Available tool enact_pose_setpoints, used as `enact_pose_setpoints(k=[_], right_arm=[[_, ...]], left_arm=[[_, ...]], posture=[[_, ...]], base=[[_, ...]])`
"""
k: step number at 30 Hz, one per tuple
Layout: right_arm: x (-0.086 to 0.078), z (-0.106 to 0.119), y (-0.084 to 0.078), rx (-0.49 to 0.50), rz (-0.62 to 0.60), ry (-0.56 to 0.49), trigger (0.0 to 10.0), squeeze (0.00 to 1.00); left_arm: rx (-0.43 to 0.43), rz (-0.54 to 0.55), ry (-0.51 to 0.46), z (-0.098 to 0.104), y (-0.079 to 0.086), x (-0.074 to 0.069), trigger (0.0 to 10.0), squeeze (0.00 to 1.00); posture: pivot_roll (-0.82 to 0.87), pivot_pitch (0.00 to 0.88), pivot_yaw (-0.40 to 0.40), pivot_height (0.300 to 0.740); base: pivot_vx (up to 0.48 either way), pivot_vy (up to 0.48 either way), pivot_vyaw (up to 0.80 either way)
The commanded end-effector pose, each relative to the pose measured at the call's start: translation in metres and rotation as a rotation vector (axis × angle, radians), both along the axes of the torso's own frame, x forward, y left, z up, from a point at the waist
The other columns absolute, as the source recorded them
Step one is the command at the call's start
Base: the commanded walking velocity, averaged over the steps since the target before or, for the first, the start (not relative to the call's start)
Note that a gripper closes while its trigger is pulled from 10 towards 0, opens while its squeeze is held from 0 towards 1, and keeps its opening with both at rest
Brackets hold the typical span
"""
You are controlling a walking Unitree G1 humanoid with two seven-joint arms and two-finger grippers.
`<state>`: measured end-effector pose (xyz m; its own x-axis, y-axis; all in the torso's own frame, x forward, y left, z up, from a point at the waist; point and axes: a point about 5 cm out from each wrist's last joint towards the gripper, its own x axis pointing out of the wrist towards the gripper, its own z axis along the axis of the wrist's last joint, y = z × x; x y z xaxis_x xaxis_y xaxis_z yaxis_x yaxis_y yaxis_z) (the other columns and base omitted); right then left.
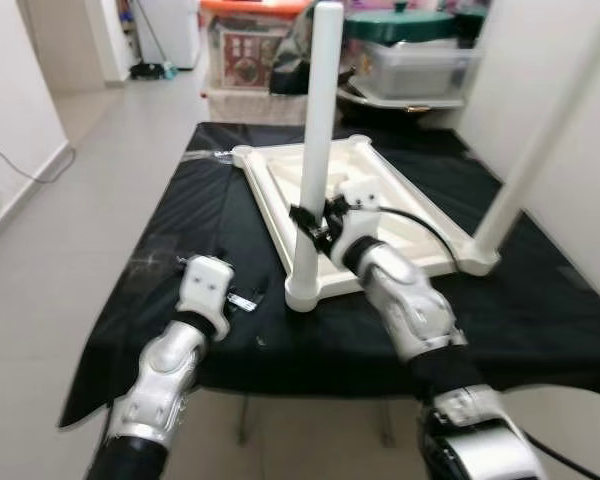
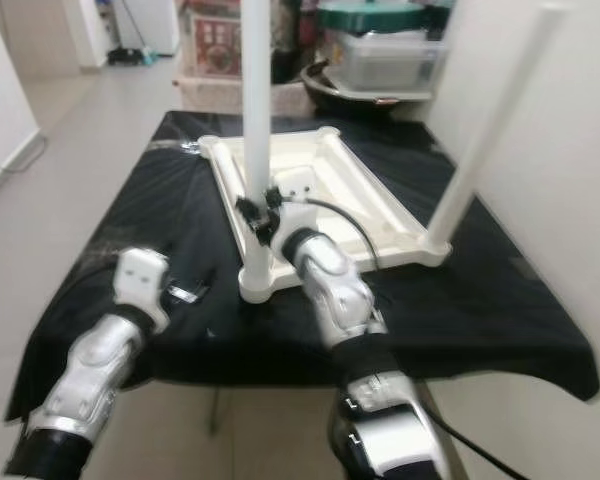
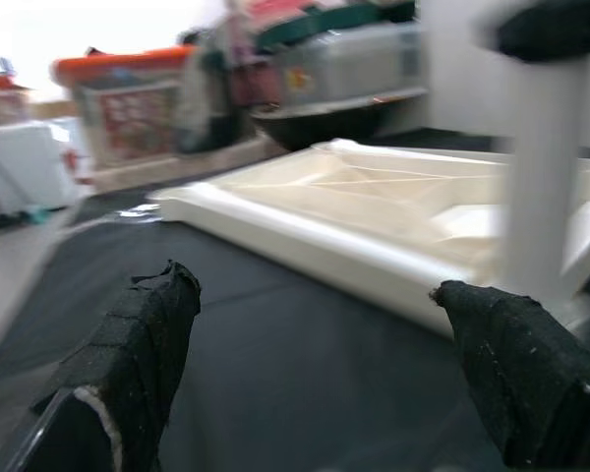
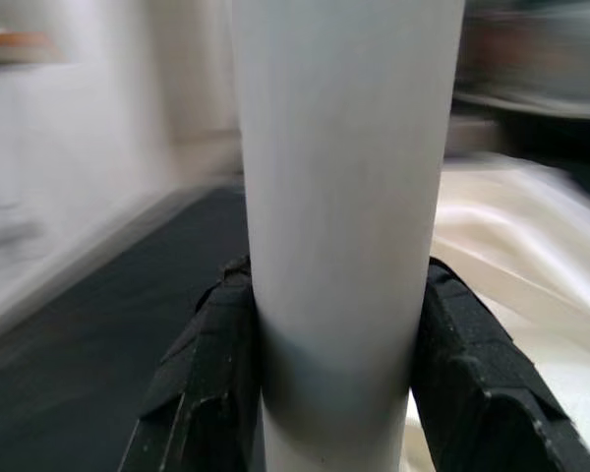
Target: Building children table
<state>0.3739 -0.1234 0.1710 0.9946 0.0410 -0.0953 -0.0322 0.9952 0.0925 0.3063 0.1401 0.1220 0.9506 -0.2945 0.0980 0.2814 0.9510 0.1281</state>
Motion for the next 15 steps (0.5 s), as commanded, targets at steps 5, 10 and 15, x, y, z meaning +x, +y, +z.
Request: enact_pose_setpoints(k=[5, 10, 15], right_arm=[[-0.031, -0.057, -0.05, -0.017, -0.404, 0.249, 0.0, 0.0], [-0.044, -0.051, -0.016, -0.038, -0.278, 0.211, 10.0, 0.0], [-0.041, -0.031, 0.002, -0.021, -0.102, 0.074, 10.0, 1.0]], left_arm=[[0.019, 0.002, 0.026, -0.005, 0.004, -0.001, 10.0, 0.0], [0.02, -0.009, 0.024, -0.003, 0.001, 0.001, 10.0, 0.0], [0.011, -0.026, 0.026, -0.004, -0.007, 0.002, 10.0, 0.0]], posture=[[0.15, 0.0, -0.066, 0.74], [0.13, 0.0, -0.056, 0.74], [0.13, 0.0, -0.052, 0.74]], base=[[0.0, 0.0, 0.0], [0.0, 0.0, 0.0], [0.0, 0.0, 0.0]])
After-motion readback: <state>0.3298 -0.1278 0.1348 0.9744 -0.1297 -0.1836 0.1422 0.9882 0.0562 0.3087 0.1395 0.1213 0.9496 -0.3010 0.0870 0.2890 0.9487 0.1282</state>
